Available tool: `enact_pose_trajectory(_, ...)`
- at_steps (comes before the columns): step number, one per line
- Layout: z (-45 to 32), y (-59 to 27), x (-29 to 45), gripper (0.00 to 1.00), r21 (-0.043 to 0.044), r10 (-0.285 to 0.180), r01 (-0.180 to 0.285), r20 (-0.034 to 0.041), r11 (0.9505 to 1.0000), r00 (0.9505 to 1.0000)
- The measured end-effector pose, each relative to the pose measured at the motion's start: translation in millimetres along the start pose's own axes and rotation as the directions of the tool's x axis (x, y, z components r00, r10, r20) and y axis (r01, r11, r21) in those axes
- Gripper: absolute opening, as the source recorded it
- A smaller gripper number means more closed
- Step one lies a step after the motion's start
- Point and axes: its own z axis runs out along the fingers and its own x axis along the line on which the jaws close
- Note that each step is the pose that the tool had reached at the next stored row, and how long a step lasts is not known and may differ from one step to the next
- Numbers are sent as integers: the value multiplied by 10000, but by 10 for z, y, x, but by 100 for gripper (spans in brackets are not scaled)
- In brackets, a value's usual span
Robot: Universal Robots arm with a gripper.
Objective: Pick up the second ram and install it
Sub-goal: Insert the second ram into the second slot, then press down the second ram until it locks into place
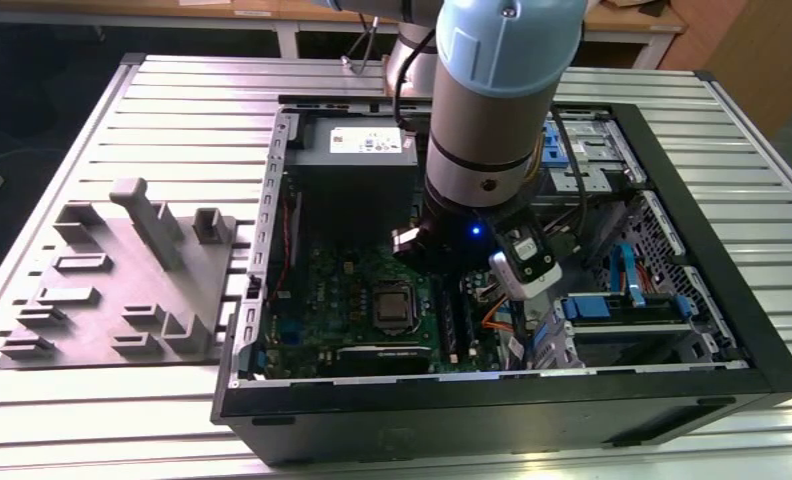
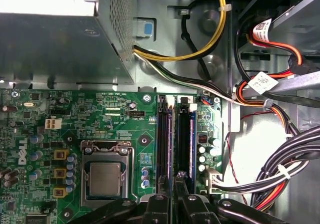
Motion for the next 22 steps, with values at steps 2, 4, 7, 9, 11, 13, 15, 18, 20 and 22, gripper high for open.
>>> enact_pose_trajectory(2, 0, 0, 0, 17, 0, 0, 0, 0, 10000, 10000)
enact_pose_trajectory(4, 0, 0, 0, 10, 1, 0, 0, 0, 10000, 10000)
enact_pose_trajectory(7, 1, 0, 0, 10, 0, 0, 0, 0, 10000, 10000)
enact_pose_trajectory(9, 3, 0, 0, 10, 0, 0, 0, 0, 10000, 10000)
enact_pose_trajectory(11, 6, 0, 0, 10, 0, 0, 0, 0, 10000, 10000)
enact_pose_trajectory(13, 6, 0, 0, 10, 0, 0, 0, 0, 10000, 10000)
enact_pose_trajectory(15, 6, 0, 0, 10, 0, 0, 0, 0, 10000, 10000)
enact_pose_trajectory(18, 6, 0, 0, 10, 0, 0, 0, 0, 10000, 10000)
enact_pose_trajectory(20, 8, 8, 0, 10, -3, 0, 0, 1, 10000, 10000)
enact_pose_trajectory(22, 8, 30, 0, 10, 0, 0, 0, 0, 10000, 10000)
